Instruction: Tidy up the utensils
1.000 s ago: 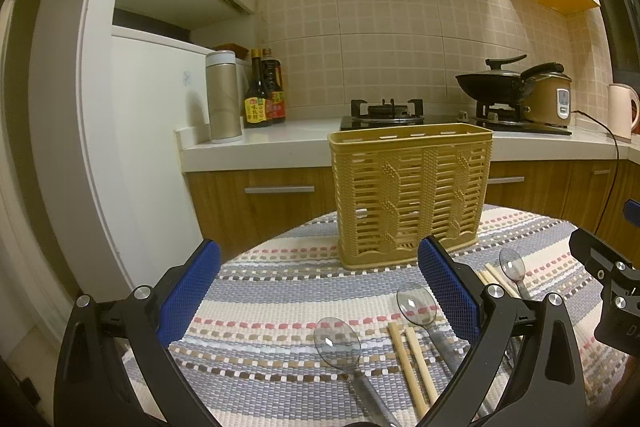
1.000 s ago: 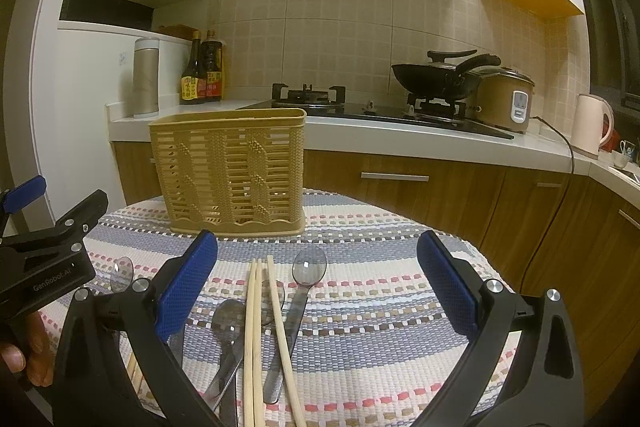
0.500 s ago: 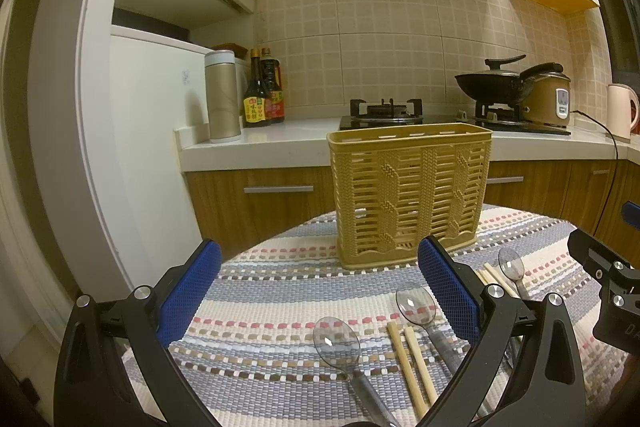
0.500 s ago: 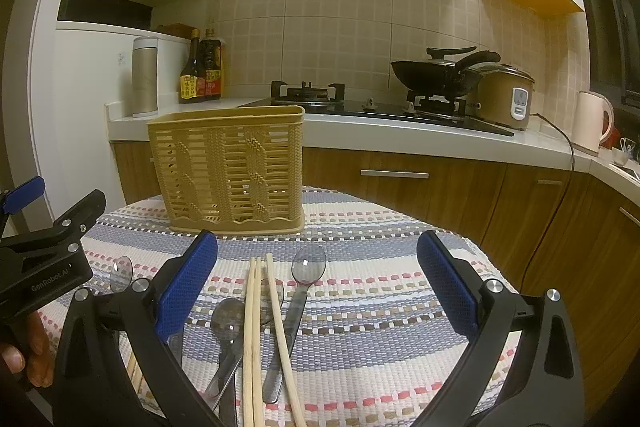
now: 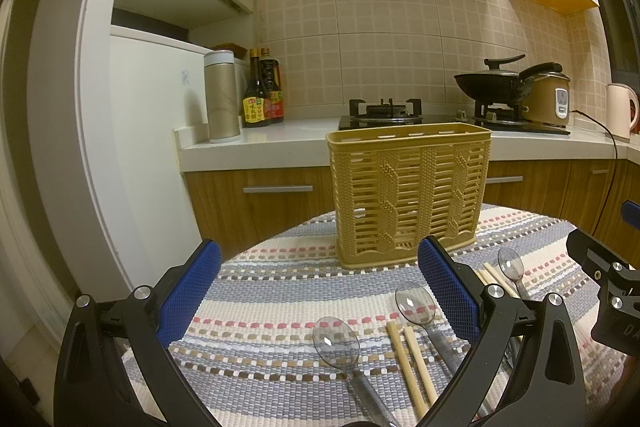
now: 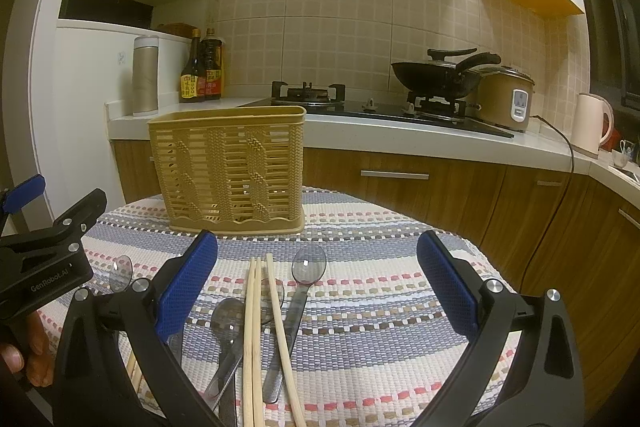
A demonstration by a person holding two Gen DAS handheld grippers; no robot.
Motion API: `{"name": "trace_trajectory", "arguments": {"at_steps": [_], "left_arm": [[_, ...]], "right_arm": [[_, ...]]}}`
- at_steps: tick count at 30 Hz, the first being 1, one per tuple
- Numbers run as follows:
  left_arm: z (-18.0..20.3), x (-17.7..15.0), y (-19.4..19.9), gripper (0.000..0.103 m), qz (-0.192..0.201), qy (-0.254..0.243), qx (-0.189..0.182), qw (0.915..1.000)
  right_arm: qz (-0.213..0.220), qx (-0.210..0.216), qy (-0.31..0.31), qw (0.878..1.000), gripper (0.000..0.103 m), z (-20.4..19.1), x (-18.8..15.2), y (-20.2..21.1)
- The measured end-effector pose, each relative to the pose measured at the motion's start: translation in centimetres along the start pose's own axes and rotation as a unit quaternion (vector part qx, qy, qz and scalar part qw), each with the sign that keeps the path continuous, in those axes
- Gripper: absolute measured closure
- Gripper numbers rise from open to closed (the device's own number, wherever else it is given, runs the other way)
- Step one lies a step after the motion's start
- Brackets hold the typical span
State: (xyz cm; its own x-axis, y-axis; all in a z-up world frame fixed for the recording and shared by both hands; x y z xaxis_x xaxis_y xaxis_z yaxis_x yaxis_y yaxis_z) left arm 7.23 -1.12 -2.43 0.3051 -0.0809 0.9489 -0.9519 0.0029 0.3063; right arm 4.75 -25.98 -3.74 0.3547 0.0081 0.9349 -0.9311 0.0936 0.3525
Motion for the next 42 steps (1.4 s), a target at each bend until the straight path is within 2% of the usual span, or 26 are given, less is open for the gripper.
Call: {"name": "trace_trajectory", "arguments": {"at_steps": [21, 24, 27, 31, 33, 35, 37, 40, 42], "left_arm": [[-0.6, -0.1, -0.1, 0.007, -0.004, 0.003, -0.001, 1.0], [-2.4, -0.3, -1.1, 0.008, -0.031, 0.042, -0.006, 0.9986], [-4.9, -0.6, -1.9, 0.008, -0.066, 0.092, -0.028, 0.9932], [-7.4, -0.6, -2.2, 0.013, -0.099, 0.11, -0.033, 0.9885], [-8.1, -1.0, -2.8, 0.017, -0.134, 0.123, -0.05, 0.982], [-8.8, -1.9, -3.4, 0.023, -0.179, 0.144, -0.078, 0.97], [-9.1, -3.0, -3.6, 0.023, -0.218, 0.168, -0.11, 0.9551], [-8.6, -4.3, -3.6, 0.024, -0.253, 0.185, -0.156, 0.9368], [-7.9, -5.0, -4.1, 0.024, -0.273, 0.182, -0.168, 0.9295]], "right_arm": [[-0.001, -0.008, 0.008, 1.0, 0.008, -0.3, -0.1, 0.1], [-0.009, -0.02, 0.002, 1.0, 0.008, 0.2, -0.1, -0.1], [-0.029, -0.033, -0.007, 0.999, 0.008, 0.8, -0.2, -0.6], [-0.067, -0.017, -0.012, 0.998, 0.008, 0.9, -0.3, -1.2], [-0.083, 0.003, -0.02, 0.996, 0.008, 0.8, -0.3, -1.3], [-0.097, 0.014, -0.022, 0.995, 0.008, 0.7, -0.1, -1.5], [-0.113, -0.003, -0.01, 0.994, 0.008, 0.9, -0.1, -1.8], [-0.15, 0.002, 0.004, 0.989, 0.008, 0.9, -0.5, -2.7], [-0.179, 0.013, 0.003, 0.984, 0.009, 1.0, -0.8, -3.5]]}}
Point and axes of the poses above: each gripper's, at about its wrist camera, not at the fingertips, and y roughly against the way its jaws point, z to its right, x to its top, the point moved 8 cm from there along -y, roughly the way its jaws point, and after that the axes turned 2 degrees about -z, right-handed, at the moved point
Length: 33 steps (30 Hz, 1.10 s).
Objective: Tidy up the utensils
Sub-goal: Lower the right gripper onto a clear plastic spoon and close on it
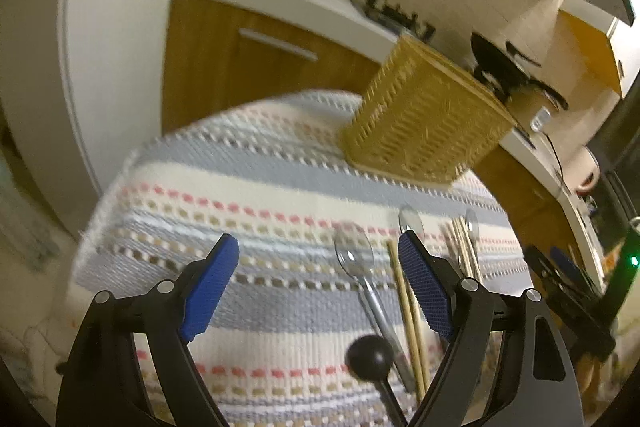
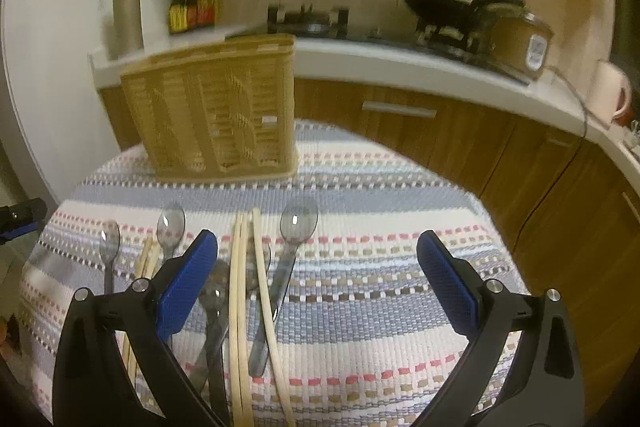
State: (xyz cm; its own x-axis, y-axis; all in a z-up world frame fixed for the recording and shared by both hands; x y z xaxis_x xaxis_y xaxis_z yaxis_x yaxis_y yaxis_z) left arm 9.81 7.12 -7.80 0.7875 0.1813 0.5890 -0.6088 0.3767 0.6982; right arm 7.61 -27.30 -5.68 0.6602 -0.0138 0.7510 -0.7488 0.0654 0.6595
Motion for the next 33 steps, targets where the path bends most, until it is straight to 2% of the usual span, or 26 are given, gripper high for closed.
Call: {"name": "trace_trajectory", "arguments": {"at_steps": [4, 6, 9, 11, 15, 17, 21, 25, 27, 31, 33], "left_arm": [[1.5, -0.5, -2.8, 0.025, -0.059, -0.002, -0.02, 0.9981], [2.4, -0.6, -4.1, 0.027, -0.077, -0.008, -0.022, 0.9968], [3.1, -0.5, -6.6, 0.03, -0.1, -0.028, 0.012, 0.9945], [3.3, -0.6, -7.6, 0.035, -0.113, -0.034, 0.028, 0.9926], [3.5, -0.8, -9.6, 0.042, -0.136, -0.052, 0.058, 0.9877], [3.9, -0.7, -10.0, 0.042, -0.134, -0.064, 0.07, 0.9865], [4.6, -0.3, -10.6, 0.043, -0.137, -0.084, 0.089, 0.9829], [5.3, -0.2, -11.3, 0.047, -0.136, -0.105, 0.106, 0.9795], [5.6, -0.2, -11.5, 0.047, -0.136, -0.111, 0.11, 0.9783], [6.1, 0.0, -12.0, 0.048, -0.134, -0.121, 0.116, 0.9766], [6.3, 0.0, -12.2, 0.051, -0.134, -0.127, 0.118, 0.9757]], "right_arm": [[-0.064, 0.031, 0.0, 0.997, 0.015, 0.6, 0.5, -1.8], [-0.097, 0.054, -0.008, 0.994, 0.022, 0.9, 1.0, -2.9], [-0.15, 0.087, -0.022, 0.985, 0.03, 1.3, 1.6, -4.6], [-0.182, 0.104, -0.027, 0.977, 0.031, 1.5, 2.0, -5.9], [-0.222, 0.108, -0.017, 0.969, 0.041, 1.1, 2.2, -7.7], [-0.244, 0.117, -0.014, 0.963, 0.044, 0.7, 1.9, -8.7], [-0.273, 0.118, -0.014, 0.955, 0.044, 0.4, 1.4, -10.4], [-0.283, 0.119, -0.013, 0.952, 0.046, -0.2, 1.1, -11.3], [-0.287, 0.115, -0.006, 0.951, 0.053, -0.6, 1.1, -11.7], [-0.284, 0.094, 0.017, 0.954, 0.059, -1.5, 1.1, -12.3], [-0.282, 0.082, 0.03, 0.956, 0.065, -2.0, 1.1, -12.5]]}}
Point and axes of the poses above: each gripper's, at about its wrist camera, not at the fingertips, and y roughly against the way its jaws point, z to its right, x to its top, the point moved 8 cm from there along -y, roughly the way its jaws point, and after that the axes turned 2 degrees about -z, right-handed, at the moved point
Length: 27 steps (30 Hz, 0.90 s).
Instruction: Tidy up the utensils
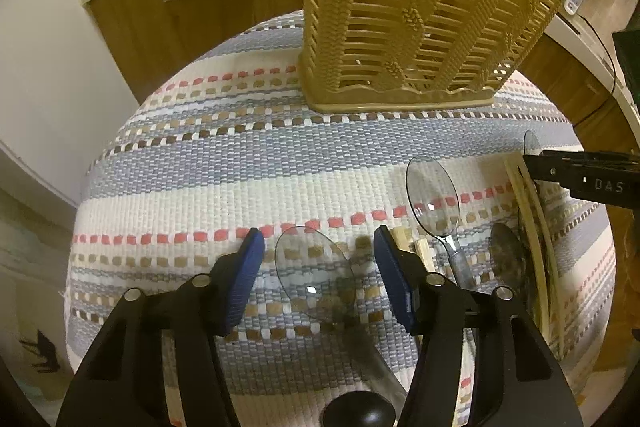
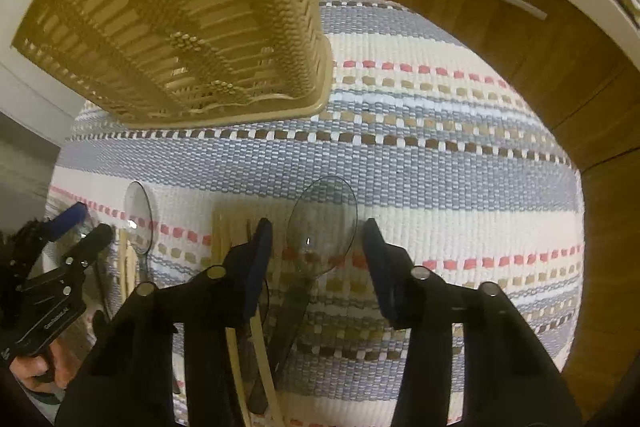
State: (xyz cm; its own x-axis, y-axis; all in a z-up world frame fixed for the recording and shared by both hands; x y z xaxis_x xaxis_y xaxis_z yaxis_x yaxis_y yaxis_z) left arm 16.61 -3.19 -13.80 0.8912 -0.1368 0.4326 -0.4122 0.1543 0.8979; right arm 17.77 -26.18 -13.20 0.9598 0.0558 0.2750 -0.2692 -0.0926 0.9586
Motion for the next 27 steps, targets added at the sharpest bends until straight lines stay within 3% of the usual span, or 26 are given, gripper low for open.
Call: {"name": "trace_trajectory", "arguments": {"at_steps": [6, 13, 17, 21, 27], "left_arm": [[0.8, 0.4, -0.5, 0.07, 0.002, -0.012, 0.022, 0.9997], [1.1, -0.2, 1.0, 0.074, 0.03, -0.006, -0.021, 0.9993], [2.0, 0.5, 3.7, 0.075, 0.088, -0.005, -0.052, 0.9948], [2.7, 1.4, 7.4, 0.077, 0.152, -0.008, -0.065, 0.9862], [3.5, 4.4, 14.1, 0.081, 0.259, -0.004, -0.09, 0.9617]], "right_arm": [[0.011, -0.04, 0.034, 0.999, 0.071, -1.4, 0.1, -0.7], [0.028, -0.025, 0.039, 0.999, 0.072, -0.7, -0.9, 0.2], [0.074, -0.017, 0.05, 0.996, 0.072, 0.3, -1.7, 3.2], [0.148, -0.02, 0.063, 0.987, 0.072, 0.4, -1.7, 7.4], [0.268, -0.018, 0.081, 0.96, 0.072, -0.4, -1.3, 14.9]]}}
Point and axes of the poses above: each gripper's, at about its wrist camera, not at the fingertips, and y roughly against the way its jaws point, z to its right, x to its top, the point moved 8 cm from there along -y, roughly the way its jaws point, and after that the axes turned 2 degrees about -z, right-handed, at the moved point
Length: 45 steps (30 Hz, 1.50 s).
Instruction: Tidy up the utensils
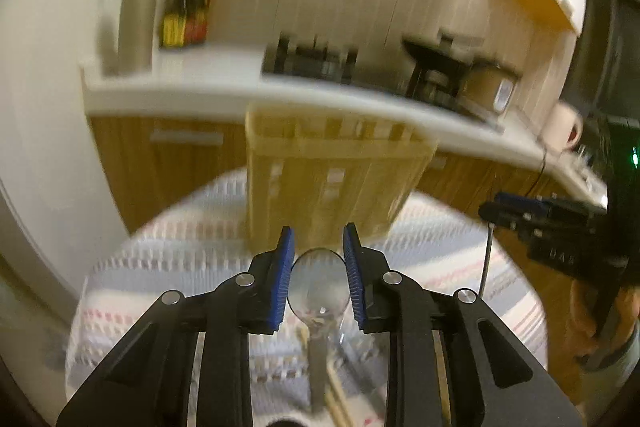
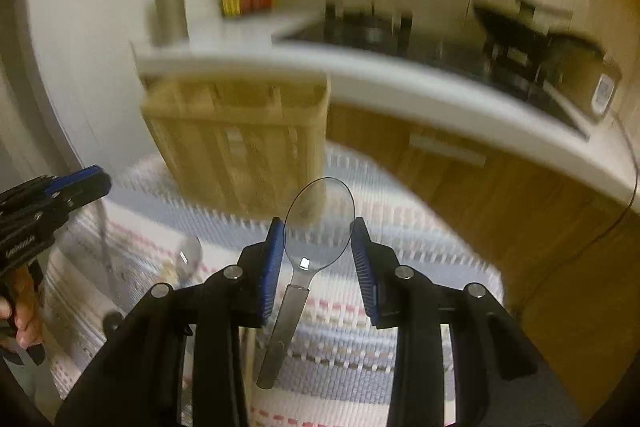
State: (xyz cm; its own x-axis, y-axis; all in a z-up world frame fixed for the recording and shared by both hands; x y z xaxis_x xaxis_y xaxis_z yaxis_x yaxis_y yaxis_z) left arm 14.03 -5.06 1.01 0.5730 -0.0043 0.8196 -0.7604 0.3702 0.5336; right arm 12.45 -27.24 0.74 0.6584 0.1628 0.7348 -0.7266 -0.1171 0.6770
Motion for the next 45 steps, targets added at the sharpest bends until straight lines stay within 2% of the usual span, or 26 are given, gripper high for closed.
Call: {"name": "trace_trajectory", "arguments": {"at_steps": [2, 6, 10, 15, 16, 17, 18, 20, 21, 23, 25, 29, 31, 34, 38, 43, 45], "left_arm": [[0.4, 2.0, 0.9, 0.103, 0.028, -0.002, -0.004, 0.9996], [1.0, 5.8, 1.8, 0.103, 0.055, -0.001, -0.021, 0.9983], [0.6, 6.7, 1.8, 0.103, 0.061, 0.006, -0.035, 0.9975], [-0.9, 5.5, 1.0, 0.102, 0.017, 0.016, -0.048, 0.9986], [-1.9, 4.7, 0.5, 0.085, 0.001, 0.025, -0.044, 0.9987], [-2.7, 4.0, 0.2, 0.058, -0.015, 0.032, -0.041, 0.9985], [-3.9, 3.2, -0.2, 0.049, -0.027, 0.042, -0.033, 0.9982], [-6.4, 1.3, -1.5, 0.05, -0.062, 0.062, 0.007, 0.9961], [-7.2, 0.5, -2.4, 0.05, -0.083, 0.072, 0.016, 0.9938], [-9.2, -1.7, -4.8, 0.05, -0.135, 0.116, 0.023, 0.9838], [-11.0, -3.1, -6.8, 0.05, -0.163, 0.157, 0.031, 0.9736], [-14.2, -4.7, -9.4, 0.05, -0.179, 0.24, 0.05, 0.9528], [-15.2, -4.6, -10.3, 0.05, -0.173, 0.263, 0.063, 0.9471], [-16.2, -4.5, -11.7, 0.05, -0.174, 0.266, 0.094, 0.9435], [-16.4, -4.6, -13.2, 0.05, -0.177, 0.253, 0.123, 0.943], [-15.5, -4.3, -14.1, 0.05, -0.18, 0.193, 0.176, 0.9485], [-15.4, -4.5, -14.1, 0.055, -0.182, 0.168, 0.198, 0.9484]], "right_arm": [[0.038, -0.002, 0.002, 0.999, 0.072, 0.2, 1.8, 2.1], [0.098, 0.009, 0.0, 0.995, 0.072, -0.2, 5.9, 4.8], [0.117, 0.012, -0.002, 0.993, 0.072, -0.1, 7.9, 4.9], [0.103, 0.024, -0.005, 0.994, 0.072, -0.6, 7.4, 4.1], [0.097, 0.027, -0.006, 0.995, 0.072, -0.6, 7.0, 3.8], [0.093, 0.03, -0.007, 0.995, 0.072, -0.7, 6.6, 3.5], [0.084, 0.034, -0.009, 0.996, 0.072, -0.6, 6.1, 3.0], [0.071, 0.037, -0.014, 0.997, 0.072, -0.5, 5.2, 2.3], [0.062, 0.039, -0.017, 0.997, 0.072, -0.4, 4.8, 1.8], [0.05, 0.037, -0.02, 0.998, 0.072, -0.3, 4.1, 1.0], [0.041, 0.037, -0.024, 0.998, 0.072, -0.2, 3.5, 0.4], [0.036, 0.036, -0.024, 0.998, 0.072, 0.2, 2.5, 0.3], [0.034, 0.034, -0.024, 0.999, 0.072, 0.5, 2.3, 0.3], [0.033, 0.031, -0.023, 0.999, 0.072, 1.1, 1.8, 0.2], [0.032, 0.029, -0.026, 0.999, 0.072, 1.7, 1.2, -0.2], [0.025, 0.031, -0.036, 0.999, 0.072, 2.8, 0.6, -0.8], [0.022, 0.032, -0.041, 0.998, 0.072, 3.2, 0.4, -0.9]]}}
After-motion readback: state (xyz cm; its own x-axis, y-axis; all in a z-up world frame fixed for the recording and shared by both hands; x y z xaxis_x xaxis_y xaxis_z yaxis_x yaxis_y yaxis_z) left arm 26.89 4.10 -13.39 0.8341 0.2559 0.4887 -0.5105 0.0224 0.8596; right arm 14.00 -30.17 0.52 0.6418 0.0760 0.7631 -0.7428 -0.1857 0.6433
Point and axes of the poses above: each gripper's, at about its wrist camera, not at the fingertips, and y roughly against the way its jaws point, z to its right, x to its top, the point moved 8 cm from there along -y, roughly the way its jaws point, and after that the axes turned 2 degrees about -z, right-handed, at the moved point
